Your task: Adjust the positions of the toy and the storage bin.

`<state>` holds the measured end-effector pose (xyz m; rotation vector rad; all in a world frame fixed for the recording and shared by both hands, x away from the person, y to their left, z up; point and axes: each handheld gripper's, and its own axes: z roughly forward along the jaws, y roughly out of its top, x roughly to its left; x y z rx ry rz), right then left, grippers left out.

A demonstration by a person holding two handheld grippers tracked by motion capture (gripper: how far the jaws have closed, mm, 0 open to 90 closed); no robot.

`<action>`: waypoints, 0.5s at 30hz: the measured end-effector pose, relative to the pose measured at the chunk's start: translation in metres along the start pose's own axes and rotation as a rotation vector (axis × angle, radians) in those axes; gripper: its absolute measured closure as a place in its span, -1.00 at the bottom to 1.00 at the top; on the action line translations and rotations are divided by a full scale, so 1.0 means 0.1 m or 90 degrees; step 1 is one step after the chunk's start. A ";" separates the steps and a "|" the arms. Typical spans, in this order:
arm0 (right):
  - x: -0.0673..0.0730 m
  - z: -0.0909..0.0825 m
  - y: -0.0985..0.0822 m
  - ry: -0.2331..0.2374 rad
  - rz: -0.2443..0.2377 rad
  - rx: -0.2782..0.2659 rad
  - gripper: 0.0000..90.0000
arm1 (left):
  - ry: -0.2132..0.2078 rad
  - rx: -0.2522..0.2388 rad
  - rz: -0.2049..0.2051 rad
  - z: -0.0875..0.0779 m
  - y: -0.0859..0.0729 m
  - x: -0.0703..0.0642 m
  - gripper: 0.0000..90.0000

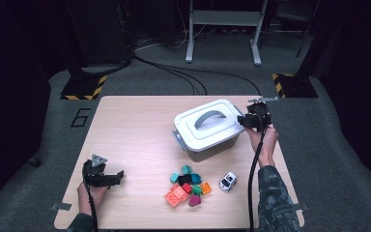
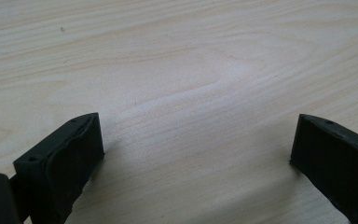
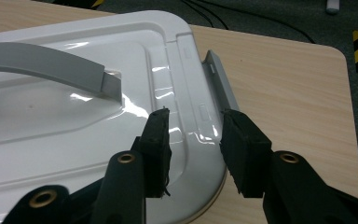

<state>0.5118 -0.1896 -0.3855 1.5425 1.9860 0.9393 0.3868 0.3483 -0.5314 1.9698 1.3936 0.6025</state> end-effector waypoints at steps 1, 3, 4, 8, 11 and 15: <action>-0.01 0.01 0.00 -0.002 -0.001 0.003 0.42 | 0.000 0.000 0.000 0.00 0.00 0.00 -0.95; -0.04 0.03 -0.01 -0.010 0.000 0.009 0.42 | 0.000 0.000 0.000 0.00 0.00 0.00 -0.95; -0.05 0.03 -0.01 -0.007 0.000 0.010 0.42 | 0.000 0.000 0.000 0.00 0.00 0.00 -0.95; -0.06 0.05 -0.03 -0.002 0.008 0.012 0.47 | 0.000 0.000 0.000 0.00 0.00 0.00 -0.95; -0.05 0.03 -0.04 -0.001 0.011 0.018 0.48 | 0.000 0.000 0.000 0.00 0.00 0.00 -0.95; -0.01 -0.01 -0.07 -0.006 0.011 0.016 0.49 | 0.000 0.000 0.000 0.00 0.00 0.00 -0.95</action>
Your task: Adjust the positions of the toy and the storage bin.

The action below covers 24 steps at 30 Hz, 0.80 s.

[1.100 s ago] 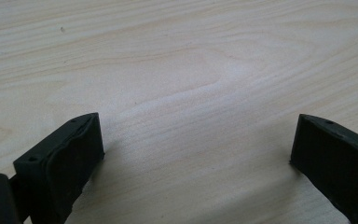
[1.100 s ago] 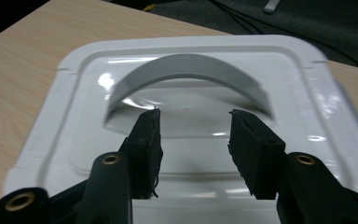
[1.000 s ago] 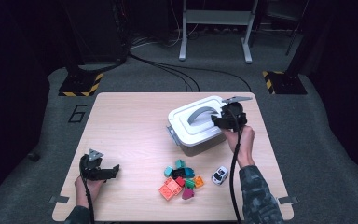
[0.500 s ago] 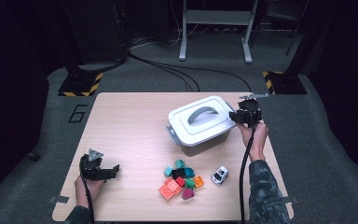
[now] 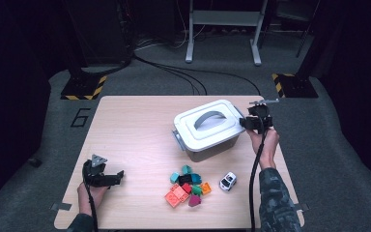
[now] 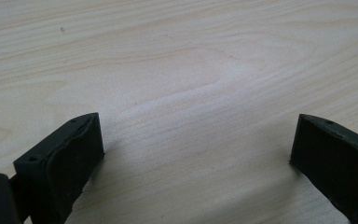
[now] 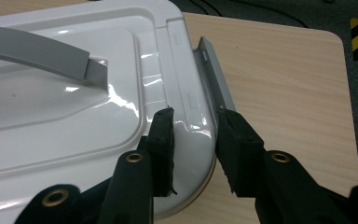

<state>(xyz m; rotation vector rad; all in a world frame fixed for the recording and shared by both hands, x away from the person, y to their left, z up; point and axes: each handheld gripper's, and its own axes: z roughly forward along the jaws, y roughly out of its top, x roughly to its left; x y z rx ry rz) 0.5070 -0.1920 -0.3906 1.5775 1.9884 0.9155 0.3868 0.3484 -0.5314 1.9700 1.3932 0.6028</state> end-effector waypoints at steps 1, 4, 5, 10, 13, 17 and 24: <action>0.01 -0.01 -0.01 0.000 0.000 0.002 0.48 | 0.000 0.002 0.001 0.00 0.00 0.00 -0.95; 0.06 -0.06 -0.06 0.002 0.002 0.004 0.48 | -0.001 0.001 0.001 0.00 0.00 0.00 -0.95; 0.07 -0.08 -0.08 0.003 0.001 0.002 0.47 | 0.000 0.001 0.000 0.00 0.00 0.00 -0.95; 0.12 -0.16 -0.19 0.015 -0.004 -0.002 0.45 | 0.000 0.001 0.000 0.00 0.00 0.00 -0.95; 0.13 -0.20 -0.23 0.028 -0.009 -0.001 0.36 | -0.002 0.002 0.000 0.00 0.00 0.00 -0.95; 0.11 -0.20 -0.18 0.036 -0.030 0.001 0.15 | -0.002 0.002 0.001 0.00 0.00 0.00 -0.95; 0.26 -0.20 0.00 0.097 -0.109 -0.021 -0.18 | -0.002 0.002 0.001 0.00 0.00 0.00 -0.95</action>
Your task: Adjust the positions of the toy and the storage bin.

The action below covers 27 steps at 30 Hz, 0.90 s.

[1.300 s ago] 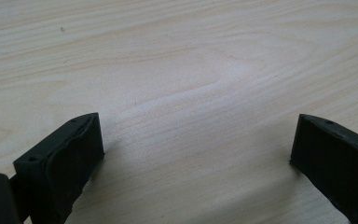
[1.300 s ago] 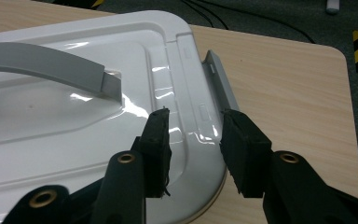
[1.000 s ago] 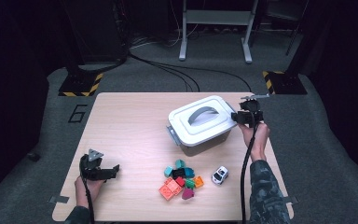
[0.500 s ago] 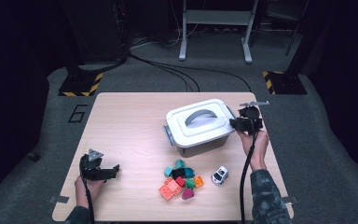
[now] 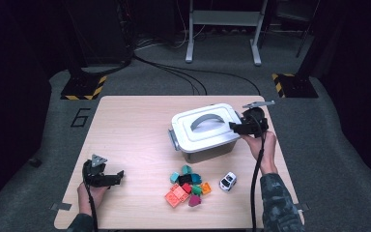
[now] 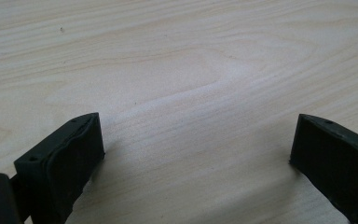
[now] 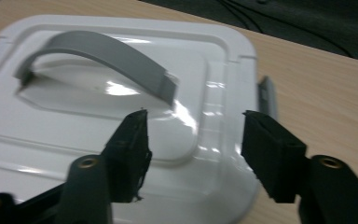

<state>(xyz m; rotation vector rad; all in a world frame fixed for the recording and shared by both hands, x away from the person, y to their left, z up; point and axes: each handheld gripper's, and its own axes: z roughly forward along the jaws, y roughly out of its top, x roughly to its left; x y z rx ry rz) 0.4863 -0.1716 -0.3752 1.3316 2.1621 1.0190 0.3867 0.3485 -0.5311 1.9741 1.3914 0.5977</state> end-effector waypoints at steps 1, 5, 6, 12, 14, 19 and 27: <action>0.04 0.02 0.03 0.016 -0.005 0.004 -0.22 | 0.002 -0.003 -0.001 0.00 0.00 0.00 -0.95; 0.19 0.14 0.15 0.037 -0.029 0.022 -0.42 | 0.002 -0.003 -0.001 0.00 0.00 0.00 -0.95; 0.22 0.18 0.17 0.043 -0.034 0.029 -0.46 | 0.002 -0.003 -0.001 0.00 0.00 0.00 -0.95; 0.44 0.19 0.11 0.058 -0.069 0.021 -0.45 | 0.002 -0.003 -0.001 0.00 0.00 0.00 -0.95; 0.55 0.18 0.08 0.076 -0.085 0.025 -0.44 | 0.002 -0.002 0.000 0.00 0.00 0.00 -0.95; 0.80 0.26 0.07 0.104 -0.133 0.040 -0.35 | 0.000 0.000 0.000 0.00 0.00 0.00 -0.94; 1.04 0.38 0.12 0.117 -0.168 0.035 -0.04 | 0.002 -0.002 -0.001 0.00 0.00 0.00 -0.95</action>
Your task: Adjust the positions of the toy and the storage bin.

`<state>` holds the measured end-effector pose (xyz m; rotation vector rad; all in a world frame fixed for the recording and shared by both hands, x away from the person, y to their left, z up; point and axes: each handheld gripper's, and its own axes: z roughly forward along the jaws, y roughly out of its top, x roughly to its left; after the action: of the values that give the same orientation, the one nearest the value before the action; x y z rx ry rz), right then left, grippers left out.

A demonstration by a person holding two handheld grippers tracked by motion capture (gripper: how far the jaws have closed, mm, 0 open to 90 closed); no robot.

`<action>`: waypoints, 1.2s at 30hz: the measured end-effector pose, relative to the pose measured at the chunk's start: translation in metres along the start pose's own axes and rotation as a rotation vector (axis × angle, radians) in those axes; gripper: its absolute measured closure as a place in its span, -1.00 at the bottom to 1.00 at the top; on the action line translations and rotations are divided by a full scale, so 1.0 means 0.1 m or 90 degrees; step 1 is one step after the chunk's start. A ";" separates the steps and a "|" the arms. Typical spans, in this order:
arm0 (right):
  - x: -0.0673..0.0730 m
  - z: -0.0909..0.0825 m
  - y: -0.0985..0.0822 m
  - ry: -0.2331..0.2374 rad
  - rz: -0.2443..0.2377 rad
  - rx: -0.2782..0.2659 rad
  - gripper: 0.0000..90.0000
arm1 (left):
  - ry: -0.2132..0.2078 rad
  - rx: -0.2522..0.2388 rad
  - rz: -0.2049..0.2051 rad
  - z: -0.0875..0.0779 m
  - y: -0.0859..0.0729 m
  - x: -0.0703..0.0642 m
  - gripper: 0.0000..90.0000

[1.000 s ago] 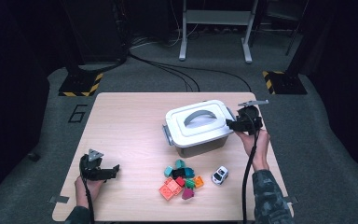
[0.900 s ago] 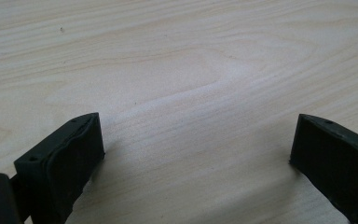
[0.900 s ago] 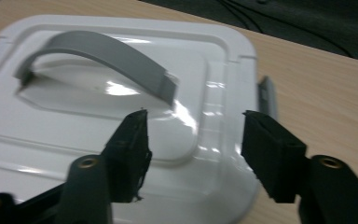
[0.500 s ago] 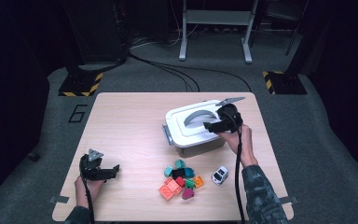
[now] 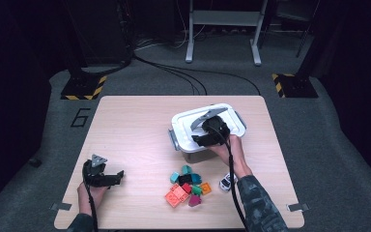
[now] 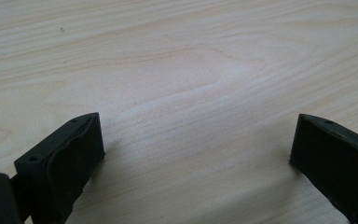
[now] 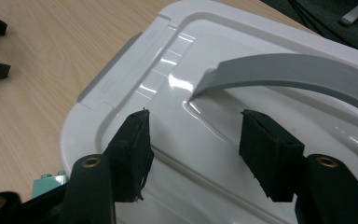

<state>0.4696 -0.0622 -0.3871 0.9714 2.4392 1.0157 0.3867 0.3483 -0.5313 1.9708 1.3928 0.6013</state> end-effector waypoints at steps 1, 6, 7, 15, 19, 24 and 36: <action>0.03 0.01 0.01 -0.001 -0.007 0.005 -0.01 | -0.002 0.002 0.001 0.00 0.00 0.00 -0.95; 0.16 0.07 0.06 -0.013 -0.012 0.001 0.15 | -0.002 0.002 0.001 0.00 0.00 0.00 -0.95; 0.18 0.08 0.08 -0.018 -0.020 -0.001 0.19 | -0.002 0.002 0.000 0.00 0.00 0.00 -0.95; 0.22 0.23 0.18 -0.041 -0.006 -0.003 0.42 | 0.000 0.000 -0.001 0.00 0.00 0.00 -0.94; 0.24 0.18 0.19 -0.033 -0.013 0.016 0.22 | 0.000 -0.001 -0.001 0.00 0.00 0.00 -0.94; 0.16 -0.01 0.12 -0.042 -0.007 0.018 0.19 | 0.000 -0.001 -0.005 0.00 0.00 -0.01 -0.94; 0.08 0.00 0.05 -0.035 -0.014 0.021 0.28 | 0.000 0.000 -0.001 0.00 0.00 0.00 -0.94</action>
<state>0.4662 -0.0541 -0.3842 0.9673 2.4237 0.9326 0.3867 0.3482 -0.5314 1.9693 1.3938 0.6014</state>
